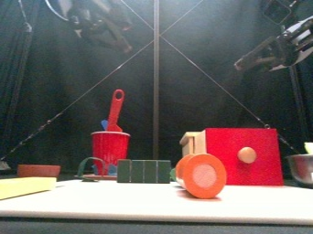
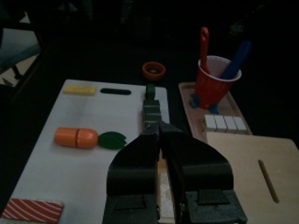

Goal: Place carrot onto cutting board

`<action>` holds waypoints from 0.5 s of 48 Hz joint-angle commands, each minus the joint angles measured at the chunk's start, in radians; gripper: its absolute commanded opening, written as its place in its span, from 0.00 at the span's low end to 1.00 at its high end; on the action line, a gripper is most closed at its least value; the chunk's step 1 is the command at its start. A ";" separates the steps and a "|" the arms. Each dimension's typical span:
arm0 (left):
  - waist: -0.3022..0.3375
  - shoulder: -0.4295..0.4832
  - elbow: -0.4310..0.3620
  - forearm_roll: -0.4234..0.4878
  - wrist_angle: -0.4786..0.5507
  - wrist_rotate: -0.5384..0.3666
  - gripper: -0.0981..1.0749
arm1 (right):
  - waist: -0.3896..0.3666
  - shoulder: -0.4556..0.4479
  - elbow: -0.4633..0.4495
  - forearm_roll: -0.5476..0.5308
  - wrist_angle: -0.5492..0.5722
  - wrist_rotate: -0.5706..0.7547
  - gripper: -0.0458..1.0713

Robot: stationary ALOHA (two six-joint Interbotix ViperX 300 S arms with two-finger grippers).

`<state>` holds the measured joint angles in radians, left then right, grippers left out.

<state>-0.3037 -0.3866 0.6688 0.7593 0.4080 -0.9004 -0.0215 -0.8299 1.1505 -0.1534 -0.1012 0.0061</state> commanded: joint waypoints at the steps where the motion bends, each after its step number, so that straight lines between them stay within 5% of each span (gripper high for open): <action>1: 0.017 -0.120 0.092 0.080 -0.054 -0.021 0.82 | 0.009 0.000 -0.034 0.000 -0.028 0.000 0.08; 12: 0.129 -0.295 0.310 0.169 -0.336 -0.037 0.82 | 0.012 0.005 -0.026 -0.020 -0.051 -0.003 0.08; 24: 0.212 -0.336 0.383 0.181 -0.446 -0.032 0.82 | 0.006 0.011 -0.017 -0.023 -0.051 -0.003 0.08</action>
<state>-0.1089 -0.7164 1.0584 0.9342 -0.0230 -0.9342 -0.0123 -0.8222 1.1428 -0.1749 -0.1427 0.0031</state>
